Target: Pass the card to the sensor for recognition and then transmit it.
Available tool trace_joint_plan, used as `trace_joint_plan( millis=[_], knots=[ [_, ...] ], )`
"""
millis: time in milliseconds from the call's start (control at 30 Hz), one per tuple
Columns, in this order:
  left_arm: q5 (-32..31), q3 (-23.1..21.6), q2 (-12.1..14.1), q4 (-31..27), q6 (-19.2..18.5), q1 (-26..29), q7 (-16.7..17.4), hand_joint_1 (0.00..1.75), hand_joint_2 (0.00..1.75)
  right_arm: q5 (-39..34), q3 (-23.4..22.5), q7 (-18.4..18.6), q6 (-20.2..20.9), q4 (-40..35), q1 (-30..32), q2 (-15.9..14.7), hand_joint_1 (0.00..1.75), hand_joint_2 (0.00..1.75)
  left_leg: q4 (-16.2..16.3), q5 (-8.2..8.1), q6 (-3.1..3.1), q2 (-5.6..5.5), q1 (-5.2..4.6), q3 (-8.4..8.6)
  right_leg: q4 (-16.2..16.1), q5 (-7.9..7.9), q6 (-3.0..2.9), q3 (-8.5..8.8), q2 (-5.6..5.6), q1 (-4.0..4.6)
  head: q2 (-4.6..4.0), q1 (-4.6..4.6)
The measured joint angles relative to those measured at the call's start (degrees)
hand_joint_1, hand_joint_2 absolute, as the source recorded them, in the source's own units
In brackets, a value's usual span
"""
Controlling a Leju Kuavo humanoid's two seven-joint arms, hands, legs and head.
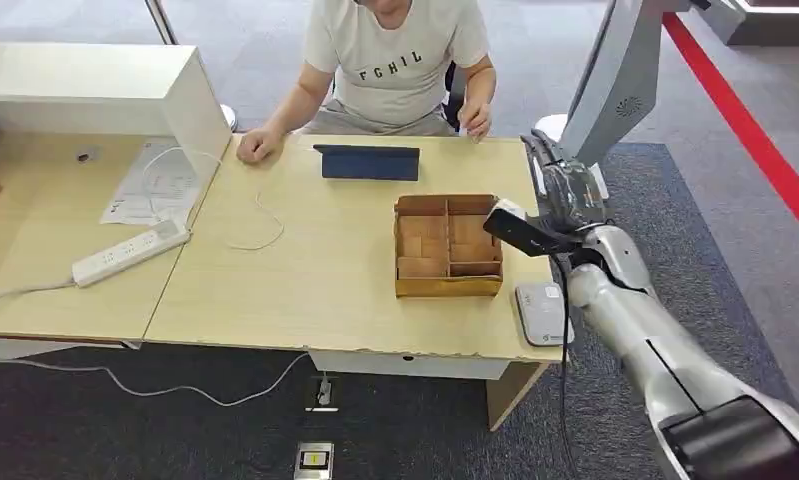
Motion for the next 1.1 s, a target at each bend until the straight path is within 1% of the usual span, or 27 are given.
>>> trace_joint_plan(
  millis=[133, 233, 267, 367, 500, 567, 633, 700, 767, 833, 867, 900, 967, 1000, 1100],
  knots=[
    [0.83, 0.74, -0.04, 0.0, 0.52, 0.0, 0.66, 0.0, 0.0, -6.25, -3.72, -0.68, 4.17, -2.71, 1.73, -1.64, 0.0, 0.0, 0.02, 0.0, 0.0, -0.02, 0.0, 0.02, -0.02, 0.0, 0.0, 0.01, 0.0, 0.0, 0.0, -0.02],
    [1.27, 1.14, -0.04, 0.0, 0.9, 0.0, 0.85, 0.0, 0.0, -10.84, -5.42, 0.54, 7.87, -5.94, 4.16, -4.15, 0.0, 0.0, 0.03, -0.01, 0.01, -0.03, 0.0, 0.02, -0.06, 0.01, 0.02, 0.04, 0.0, 0.0, 0.0, 0.0],
    [1.44, 1.18, -0.02, 0.0, 1.0, 0.03, 0.92, 0.0, 0.0, -12.85, -6.36, 1.13, 9.09, -7.73, 5.56, -5.59, 0.0, 0.0, 0.03, -0.01, 0.01, -0.05, 0.0, 0.0, -0.07, 0.02, 0.03, 0.05, -0.01, 0.0, 0.0, 0.0],
    [1.72, 1.33, 0.04, 0.0, 1.09, 0.09, 0.98, 0.0, 0.0, -14.41, -8.11, 1.72, 10.19, -11.12, 7.95, -8.21, 0.0, 0.0, 0.04, -0.01, 0.01, -0.05, -0.01, -0.05, -0.07, 0.02, 0.04, 0.0, 0.0, -0.01, 0.0, 0.0],
    [1.77, 1.64, 0.04, 0.0, 1.25, -0.05, 1.03, 0.0, 0.0, -14.98, -9.69, 2.43, 10.25, -14.36, 9.45, -10.56, 0.0, 0.0, 0.05, -0.01, 0.01, 0.01, -0.01, 0.03, -0.08, 0.03, 0.03, -0.05, 0.07, -0.01, 0.0, 0.0],
    [1.94, 1.82, 0.04, 0.0, 1.53, -0.22, 1.2, 0.0, 0.0, -16.81, -10.64, 4.56, 10.58, -16.87, 11.23, -12.3, 0.0, 0.0, 0.08, -0.01, 0.01, -0.11, 0.01, 0.02, -0.11, 0.02, 0.04, 0.04, -0.04, 0.0, 0.0, -0.02],
    [1.97, 2.19, 0.04, 0.0, 1.64, -0.05, 1.27, 0.0, 0.0, -18.28, -12.15, 6.72, 11.52, -19.91, 13.71, -15.18, 0.0, 0.0, 0.12, 0.01, 0.03, -0.32, 0.03, 0.03, -0.15, 0.0, 0.04, 0.01, -0.28, 0.01, 0.0, -0.04],
    [1.97, 2.43, 0.18, 0.0, 1.75, 0.22, 1.27, 0.0, 0.0, -19.04, -14.5, 9.01, 13.47, -24.47, 18.24, -19.26, 0.0, 0.0, 0.12, -0.01, 0.04, -0.4, 0.05, -0.05, -0.2, -0.01, 0.06, 0.15, -0.33, 0.04, 0.0, 0.02],
    [1.99, 2.62, 0.39, 0.0, 1.88, 0.37, 1.18, 0.0, 0.0, -19.22, -17.34, 9.94, 14.98, -28.71, 22.54, -23.55, 0.0, 0.0, 0.12, -0.05, 0.08, -0.39, 0.03, -0.15, -0.2, 0.0, 0.07, 0.11, -0.32, 0.02, 0.0, 0.0],
    [2.01, 2.69, 0.7, 0.0, 1.86, 0.25, 0.98, 0.0, 0.0, -20.05, -19.79, 10.14, 17.06, -31.99, 26.07, -26.85, 0.0, 0.0, 0.12, -0.1, 0.14, -0.28, -0.02, -0.16, -0.2, 0.01, 0.08, 0.05, -0.22, -0.02, 0.0, -0.04],
    [2.03, 2.71, 0.87, 0.0, 1.6, 0.16, 0.81, 0.0, 0.0, -20.55, -21.44, 10.92, 18.79, -33.87, 27.82, -29.06, 0.0, 0.0, 0.12, -0.1, 0.14, -0.25, -0.02, -0.13, -0.22, 0.01, 0.08, 0.07, -0.2, -0.02, 0.0, 0.0],
    [2.1, 2.71, 1.27, 0.0, 1.42, 0.11, 0.7, 0.0, 0.0, -20.86, -22.56, 11.58, 19.99, -35.39, 29.91, -30.54, 0.0, 0.0, 0.12, -0.11, 0.15, -0.25, -0.01, -0.13, -0.22, 0.0, 0.08, 0.08, -0.2, -0.01, 0.0, -0.02],
    [2.65, 2.73, 1.75, 0.0, 1.29, 0.1, 0.85, 0.0, 0.0, -21.82, -24.42, 13.68, 21.43, -38.83, 34.07, -34.19, 0.0, 0.0, 0.13, -0.12, 0.16, -0.24, 0.0, -0.16, -0.23, 0.0, 0.08, 0.08, -0.23, 0.0, 0.0, -0.02],
    [3.01, 2.76, 2.19, 0.0, 1.29, 0.12, 1.22, 0.0, 0.0, -22.71, -25.36, 14.79, 21.58, -40.65, 36.09, -35.62, 0.0, 0.0, 0.12, -0.12, 0.16, -0.25, -0.01, -0.18, -0.22, 0.0, 0.08, 0.06, -0.23, 0.0, 0.0, 0.02],
    [3.43, 3.02, 2.82, -0.02, 1.38, -0.08, 1.58, 0.0, 0.0, -24.64, -27.22, 16.92, 21.53, -45.49, 40.65, -38.14, 0.0, 0.0, 0.1, -0.12, 0.15, -0.2, -0.01, -0.16, -0.19, 0.01, 0.07, 0.06, -0.18, 0.0, 0.0, -0.02]
  ],
)
